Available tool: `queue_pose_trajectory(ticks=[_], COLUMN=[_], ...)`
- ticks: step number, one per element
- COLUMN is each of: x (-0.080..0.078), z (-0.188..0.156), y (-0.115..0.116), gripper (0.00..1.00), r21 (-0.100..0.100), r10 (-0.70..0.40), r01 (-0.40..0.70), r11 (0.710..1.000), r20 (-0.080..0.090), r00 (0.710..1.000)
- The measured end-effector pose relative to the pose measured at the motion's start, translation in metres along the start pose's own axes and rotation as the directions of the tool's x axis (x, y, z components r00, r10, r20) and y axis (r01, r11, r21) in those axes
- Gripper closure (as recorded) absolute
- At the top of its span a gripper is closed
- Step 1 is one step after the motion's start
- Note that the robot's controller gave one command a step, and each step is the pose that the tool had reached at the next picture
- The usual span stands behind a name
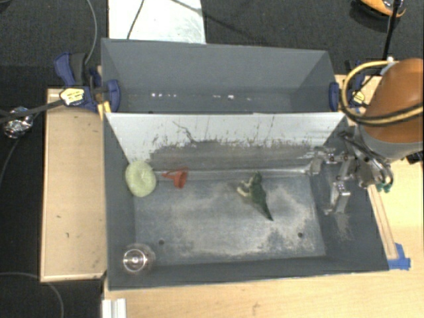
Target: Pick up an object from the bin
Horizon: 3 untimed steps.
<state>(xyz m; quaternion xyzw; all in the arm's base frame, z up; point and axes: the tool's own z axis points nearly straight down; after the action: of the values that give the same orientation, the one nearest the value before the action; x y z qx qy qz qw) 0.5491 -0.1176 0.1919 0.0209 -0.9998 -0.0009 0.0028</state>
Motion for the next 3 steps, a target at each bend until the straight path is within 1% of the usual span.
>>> queue_pose_trajectory(ticks=[1,2,3], x=[-0.022,-0.020,-0.023], z=[0.007,0.060,0.083], y=[0.034,0.059,0.068], gripper=[0.00,0.00,0.00], r21=[0.008,0.001,0.005], r10=[-0.093,0.009,-0.109], r01=[0.093,-0.009,0.109], r11=[0.996,1.000,0.994], r20=[0.020,0.012,0.011], r00=[0.995,1.000,0.994])
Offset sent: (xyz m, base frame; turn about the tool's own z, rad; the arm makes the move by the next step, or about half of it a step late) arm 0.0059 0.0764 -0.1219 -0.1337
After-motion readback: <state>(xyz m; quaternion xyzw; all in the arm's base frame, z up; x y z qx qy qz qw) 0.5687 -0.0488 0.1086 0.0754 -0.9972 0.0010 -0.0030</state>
